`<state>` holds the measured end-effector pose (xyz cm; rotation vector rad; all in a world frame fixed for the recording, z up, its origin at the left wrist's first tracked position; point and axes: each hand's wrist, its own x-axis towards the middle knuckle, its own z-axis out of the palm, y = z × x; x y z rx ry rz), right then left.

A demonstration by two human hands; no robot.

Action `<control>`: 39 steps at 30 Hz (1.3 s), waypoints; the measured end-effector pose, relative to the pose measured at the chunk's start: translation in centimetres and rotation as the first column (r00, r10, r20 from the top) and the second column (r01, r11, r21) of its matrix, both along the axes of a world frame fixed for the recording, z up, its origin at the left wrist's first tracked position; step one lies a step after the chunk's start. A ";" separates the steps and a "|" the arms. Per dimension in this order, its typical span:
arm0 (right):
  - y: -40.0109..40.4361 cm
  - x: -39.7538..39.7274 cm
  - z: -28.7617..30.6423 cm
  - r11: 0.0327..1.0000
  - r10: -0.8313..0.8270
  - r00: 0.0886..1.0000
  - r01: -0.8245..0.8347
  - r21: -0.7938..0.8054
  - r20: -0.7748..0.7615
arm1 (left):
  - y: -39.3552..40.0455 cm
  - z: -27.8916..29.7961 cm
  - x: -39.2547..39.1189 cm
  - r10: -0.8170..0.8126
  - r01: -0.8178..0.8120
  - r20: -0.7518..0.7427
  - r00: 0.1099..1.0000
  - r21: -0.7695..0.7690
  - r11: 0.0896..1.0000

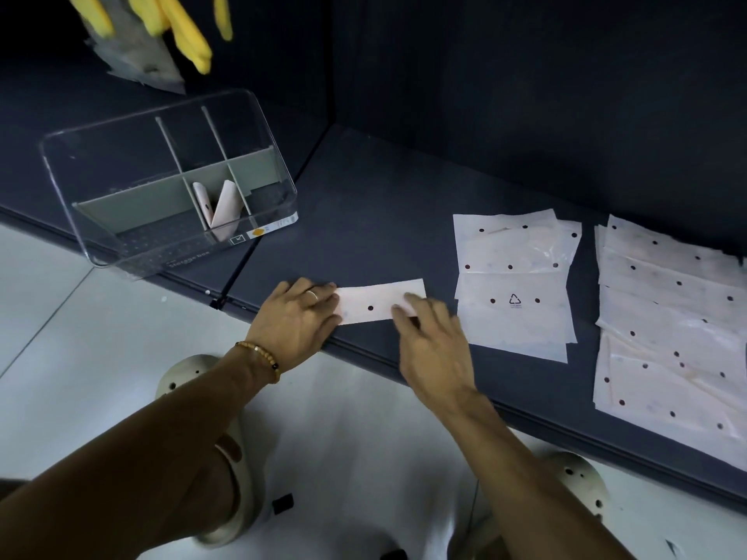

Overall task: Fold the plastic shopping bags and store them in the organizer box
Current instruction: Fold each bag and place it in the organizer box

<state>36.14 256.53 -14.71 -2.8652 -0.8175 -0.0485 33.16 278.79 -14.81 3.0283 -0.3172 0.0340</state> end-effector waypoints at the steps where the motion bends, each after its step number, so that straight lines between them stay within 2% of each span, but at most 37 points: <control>1: 0.4 -0.7 -0.1 0.999 0.053 0.999 -0.053 0.003 0.009 | -0.2 0.2 -0.7 0.001 -0.002 0.029 1.000 0.036 0.999; 4: 1.0 -1.9 -0.3 0.997 0.076 0.997 -0.076 0.021 -0.027 | -0.6 0.4 -2.7 -0.027 0.022 0.075 0.997 0.064 0.998; 6: 0.8 -1.9 -0.4 0.997 0.062 0.997 -0.060 0.044 -0.051 | -0.5 0.3 -3.8 -0.079 0.078 0.025 0.997 0.047 0.996; 8: 0.4 -1.6 -0.4 0.995 0.086 0.995 -0.082 0.062 -0.056 | -0.5 0.2 -4.3 -0.125 0.125 -0.005 0.992 0.008 0.992; 11: 0.0 -1.0 0.1 0.990 0.120 0.991 -0.115 0.085 -0.053 | -0.8 0.8 -4.1 -0.161 0.164 0.047 0.986 -0.067 0.984; 15: 1.2 -1.3 0.9 0.980 0.154 0.986 -0.145 0.139 -0.057 | -2.1 2.0 -3.1 -0.123 0.131 0.064 0.990 -0.138 0.982; 17: 2.2 -1.7 0.9 0.971 0.147 0.976 -0.112 0.212 -0.161 | -2.8 2.4 -2.7 -0.037 0.035 -0.004 0.999 -0.237 0.971; 19: 2.6 -1.5 0.7 0.952 0.034 0.956 0.058 0.301 -0.291 | -3.6 2.4 -2.4 0.088 -0.131 -0.126 0.988 -0.389 0.912; 21: 2.6 -1.0 0.7 0.896 -0.073 0.919 0.231 0.380 -0.387 | -4.0 2.6 -2.0 0.199 -0.297 -0.233 0.952 -0.534 0.792; 23: 2.5 -0.4 0.9 0.819 -0.117 0.864 0.363 0.445 -0.490 | -4.3 2.6 -1.3 0.277 -0.432 -0.337 0.900 -0.600 0.673; 26: 2.7 0.8 1.0 0.729 -0.170 0.744 0.537 0.425 -0.646 | -4.4 2.5 0.0 0.345 -0.560 -0.449 0.824 -0.560 0.610; 29: 3.4 1.7 0.8 0.731 -0.261 0.706 0.590 0.343 -0.658 | -4.7 2.1 1.1 0.389 -0.626 -0.502 0.772 -0.497 0.601; 31: 4.0 2.2 0.8 0.764 -0.308 0.708 0.582 0.278 -0.635 | -4.9 2.0 1.7 0.438 -0.648 -0.491 0.753 -0.440 0.621; 34: 4.5 3.0 1.0 0.815 -0.353 0.722 0.550 0.184 -0.596 | -5.0 1.8 2.2 0.473 -0.684 -0.503 0.723 -0.426 0.592; 36: 4.8 3.1 1.1 0.862 -0.340 0.771 0.485 0.149 -0.539 | -4.9 1.8 2.3 0.489 -0.697 -0.503 0.713 -0.428 0.576; 39: 5.3 2.9 1.0 0.916 -0.294 0.855 0.380 0.129 -0.428 | -4.6 1.5 2.1 0.539 -0.683 -0.429 0.725 -0.345 0.644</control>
